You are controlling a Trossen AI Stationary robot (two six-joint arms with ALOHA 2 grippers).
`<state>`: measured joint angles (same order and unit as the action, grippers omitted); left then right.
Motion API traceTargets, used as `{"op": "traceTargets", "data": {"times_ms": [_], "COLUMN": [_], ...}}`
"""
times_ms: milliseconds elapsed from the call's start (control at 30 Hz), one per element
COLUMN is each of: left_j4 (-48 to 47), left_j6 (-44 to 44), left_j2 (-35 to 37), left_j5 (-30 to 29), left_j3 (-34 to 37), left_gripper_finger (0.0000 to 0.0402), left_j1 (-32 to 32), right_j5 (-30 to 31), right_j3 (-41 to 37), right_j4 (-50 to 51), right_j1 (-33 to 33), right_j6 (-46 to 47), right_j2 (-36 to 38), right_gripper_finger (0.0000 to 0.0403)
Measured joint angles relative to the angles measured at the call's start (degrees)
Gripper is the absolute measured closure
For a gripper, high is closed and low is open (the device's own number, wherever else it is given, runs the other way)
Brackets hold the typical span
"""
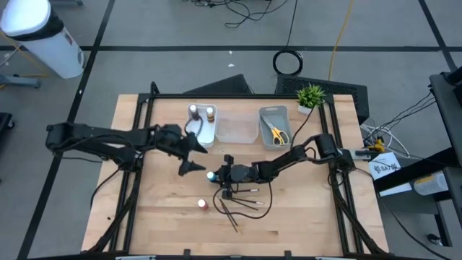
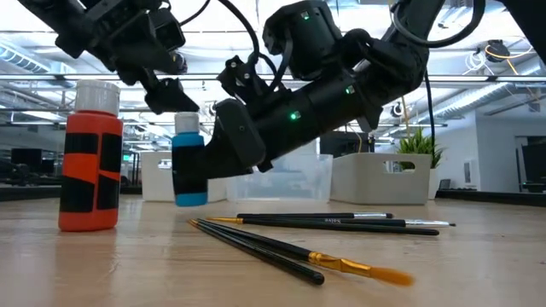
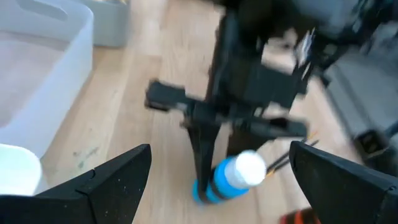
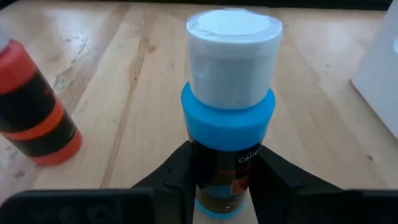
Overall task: Pick & Place Paint Supplies
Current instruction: Put the blue paint bottle in the white bin
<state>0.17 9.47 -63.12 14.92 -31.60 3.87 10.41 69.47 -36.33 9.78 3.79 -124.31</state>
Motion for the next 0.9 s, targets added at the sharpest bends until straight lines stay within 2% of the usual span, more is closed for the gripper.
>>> {"op": "traceTargets", "data": {"times_ms": [133, 267, 467, 900], "left_j4": [-0.47, -5.16, -8.4, -8.07], "left_j6": [-0.79, -2.11, -2.99, -6.59], "left_j2": [-3.41, -6.45, -11.14, -14.03], "left_j5": [-3.26, -6.47, -12.44, -13.46], "left_j3": [-2.52, -6.55, -9.02, -9.02], "left_gripper_finger": [0.0011, 0.0011, 0.0011, 0.0011], "left_j1": [-4.35, -7.59, -9.78, -11.62], "right_j5": [-0.01, 0.0, 0.02, 0.02], "right_j3": [-0.01, 0.0, 0.0, 0.0], "right_j4": [0.71, 1.43, 1.41, 1.43], "right_j1": [0.0, -0.02, -0.02, -0.02], "right_j6": [0.0, 0.0, 0.0, 0.03], "right_j2": [-0.07, -0.07, -0.07, -0.07], "right_gripper_finger": [0.0301, 0.0301, 0.03, 0.0299]}}
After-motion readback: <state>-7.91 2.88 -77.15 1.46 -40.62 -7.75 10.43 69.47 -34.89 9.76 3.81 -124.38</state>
